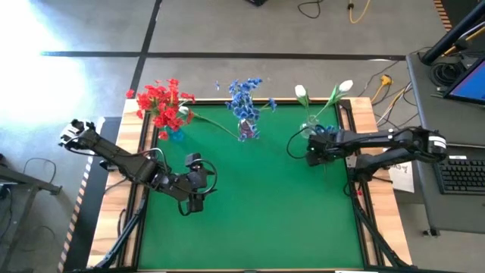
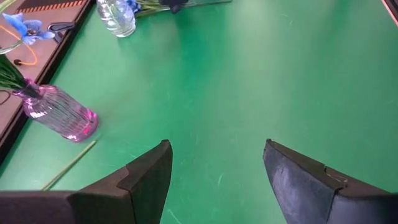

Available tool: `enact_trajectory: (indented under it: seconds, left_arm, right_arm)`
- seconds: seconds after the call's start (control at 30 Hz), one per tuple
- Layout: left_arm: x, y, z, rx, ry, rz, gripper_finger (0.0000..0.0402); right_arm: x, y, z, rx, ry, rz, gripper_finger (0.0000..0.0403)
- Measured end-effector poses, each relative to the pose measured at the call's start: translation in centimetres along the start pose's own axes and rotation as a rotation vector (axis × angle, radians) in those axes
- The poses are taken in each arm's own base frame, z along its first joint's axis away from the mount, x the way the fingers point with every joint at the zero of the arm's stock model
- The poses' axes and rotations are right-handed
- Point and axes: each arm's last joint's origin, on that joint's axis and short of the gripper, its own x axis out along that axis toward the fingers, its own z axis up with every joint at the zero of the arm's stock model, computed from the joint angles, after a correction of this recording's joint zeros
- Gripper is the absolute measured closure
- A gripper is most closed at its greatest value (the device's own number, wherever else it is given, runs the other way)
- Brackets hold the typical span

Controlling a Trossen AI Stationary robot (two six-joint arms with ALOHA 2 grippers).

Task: Sort flowers into vase by color
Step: Put the blue flowers into the purple vase

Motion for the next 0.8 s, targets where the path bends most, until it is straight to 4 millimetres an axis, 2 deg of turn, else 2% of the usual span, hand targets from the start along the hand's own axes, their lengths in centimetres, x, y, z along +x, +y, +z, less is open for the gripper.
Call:
enact_trajectory:
  seconds: [0.43,0.8]
  left_arm:
    - [1.2,-0.6,-0.4,0.015,0.041,0.013,0.0164]
    - [2.1,-1.0,-0.8,0.050,0.072,0.022,0.0164]
  right_arm:
    - [0.1,0.7,0.5,-0.002,-0.062,0.071,0.0254]
    - [0.0,0.7,0.5,0.001,-0.052,0.072,0.0370]
